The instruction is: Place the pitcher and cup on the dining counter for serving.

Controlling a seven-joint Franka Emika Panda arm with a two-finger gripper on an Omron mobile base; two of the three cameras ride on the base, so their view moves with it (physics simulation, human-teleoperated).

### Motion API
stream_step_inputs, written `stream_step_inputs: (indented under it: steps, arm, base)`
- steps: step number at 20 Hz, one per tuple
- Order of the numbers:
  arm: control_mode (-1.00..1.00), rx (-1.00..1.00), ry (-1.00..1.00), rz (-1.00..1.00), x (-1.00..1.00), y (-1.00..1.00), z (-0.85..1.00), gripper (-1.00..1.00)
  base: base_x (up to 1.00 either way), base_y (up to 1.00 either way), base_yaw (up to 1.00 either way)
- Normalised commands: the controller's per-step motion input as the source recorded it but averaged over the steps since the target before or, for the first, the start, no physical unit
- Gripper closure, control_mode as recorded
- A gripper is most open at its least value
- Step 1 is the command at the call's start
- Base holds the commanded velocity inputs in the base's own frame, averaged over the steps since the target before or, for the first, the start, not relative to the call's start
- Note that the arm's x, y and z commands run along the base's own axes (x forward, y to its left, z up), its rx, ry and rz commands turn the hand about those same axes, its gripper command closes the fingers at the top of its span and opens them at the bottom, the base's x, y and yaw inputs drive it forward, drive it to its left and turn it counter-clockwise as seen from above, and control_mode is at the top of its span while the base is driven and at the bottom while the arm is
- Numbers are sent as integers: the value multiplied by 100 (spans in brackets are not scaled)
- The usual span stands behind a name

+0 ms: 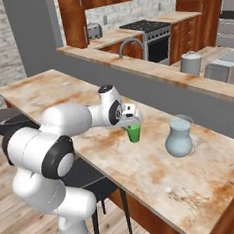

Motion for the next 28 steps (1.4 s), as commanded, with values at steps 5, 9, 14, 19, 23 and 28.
stream_step_inputs:
  steps: [5, 9, 14, 19, 23, 28]
  arm:
    - [-100, 0, 8, 0, 17, 0, -52, 100]
    - [-100, 0, 2, 0, 28, -9, -49, 100]
    - [-100, 0, 0, 0, 6, -28, -31, 100]
    - [-100, 0, 0, 0, 2, 0, 0, -100]
    - [-100, 0, -5, -7, -7, 5, 21, -100]
    - [-100, 0, -14, -11, -20, 11, 57, -100]
  base:
    - [0, 0, 0]
    - [0, 0, 0]
    - [0, 0, 0]
    - [0, 0, 0]
    - [0, 0, 0]
    - [0, 0, 0]
